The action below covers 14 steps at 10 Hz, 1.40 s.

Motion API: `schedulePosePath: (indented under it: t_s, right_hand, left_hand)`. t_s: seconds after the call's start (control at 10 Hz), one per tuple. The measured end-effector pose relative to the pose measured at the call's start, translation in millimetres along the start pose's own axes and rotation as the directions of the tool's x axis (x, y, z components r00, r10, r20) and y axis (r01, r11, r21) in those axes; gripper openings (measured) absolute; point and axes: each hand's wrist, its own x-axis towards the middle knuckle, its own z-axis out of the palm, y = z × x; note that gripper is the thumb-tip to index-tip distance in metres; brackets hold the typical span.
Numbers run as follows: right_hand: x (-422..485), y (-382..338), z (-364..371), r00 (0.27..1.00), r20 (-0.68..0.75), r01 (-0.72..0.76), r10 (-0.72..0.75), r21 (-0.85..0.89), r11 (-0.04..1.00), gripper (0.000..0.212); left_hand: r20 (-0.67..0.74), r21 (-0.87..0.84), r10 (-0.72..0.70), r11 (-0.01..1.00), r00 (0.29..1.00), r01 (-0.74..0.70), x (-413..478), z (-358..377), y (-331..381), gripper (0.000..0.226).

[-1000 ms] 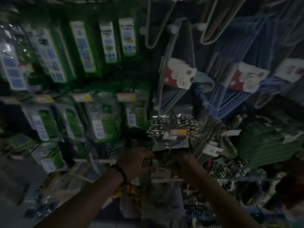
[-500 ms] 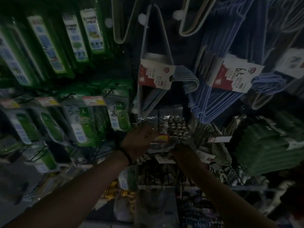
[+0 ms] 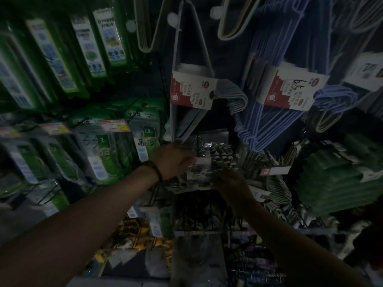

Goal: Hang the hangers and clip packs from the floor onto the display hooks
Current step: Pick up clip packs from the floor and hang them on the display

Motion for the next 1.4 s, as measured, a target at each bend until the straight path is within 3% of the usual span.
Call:
schedulePosePath:
  t_s: [0.1, 0.3, 0.4, 0.5, 0.6, 0.7, 0.8, 1.0, 1.2, 1.3, 1.4]
  right_hand:
    - [6, 0, -6, 0.989, -0.107, 0.098, -0.098, -0.009, 0.995, 0.007]
    - [21, 1, 0, 0.991, -0.086, 0.084, -0.099, -0.161, 0.983, 0.009]
    - [37, 8, 3, 0.999, -0.032, -0.049, 0.042, -0.260, 0.964, 0.014]
    - [61, 21, 17, 0.958, 0.275, -0.024, 0.080, -0.200, 0.979, 0.032]
    - [83, 23, 12, 0.919, 0.393, 0.010, 0.024, -0.086, 0.996, 0.039]
    - [85, 17, 12, 0.963, 0.262, -0.020, 0.062, -0.161, 0.987, 0.037]
    - [78, 18, 22, 0.967, 0.126, -0.220, 0.220, -0.015, 0.975, 0.034]
    - [89, 28, 29, 0.963, 0.193, -0.175, 0.189, -0.091, 0.980, 0.051]
    - [78, 27, 44, 0.919, 0.216, -0.304, 0.329, -0.140, 0.942, 0.057]
    - [74, 20, 33, 0.925, 0.202, -0.295, 0.322, -0.152, 0.943, 0.060]
    - [62, 6, 12, 0.967, 0.095, -0.230, 0.236, -0.074, 0.970, 0.046]
  left_hand:
    - [0.008, -0.013, -0.041, 0.999, 0.999, 0.041, 3, -5, 1, 0.021]
    - [0.022, -0.020, -0.060, 0.998, 0.998, 0.060, 6, -8, 4, 0.019]
    - [0.035, -0.017, -0.070, 0.997, 0.997, 0.071, 6, -12, 6, 0.019]
    - [0.067, 0.034, -0.071, 0.997, 0.995, 0.069, 6, -16, 7, 0.020]
    - [0.069, 0.070, -0.048, 0.997, 0.996, 0.044, 5, -15, 6, 0.020]
    - [0.083, 0.055, -0.070, 0.996, 0.994, 0.066, 5, -13, 9, 0.021]
    - [0.068, 0.033, -0.109, 0.994, 0.992, 0.107, 3, -10, 9, 0.022]
    - [0.050, 0.033, -0.141, 0.990, 0.989, 0.140, 1, -4, 11, 0.018]
    - [0.004, 0.007, -0.172, 0.985, 0.985, 0.172, -12, 7, 16, 0.022]
    - [0.022, 0.007, -0.140, 0.990, 0.990, 0.140, -20, 6, 17, 0.028]
    - [0.101, 0.018, -0.148, 0.989, 0.984, 0.147, -25, -4, 22, 0.024]
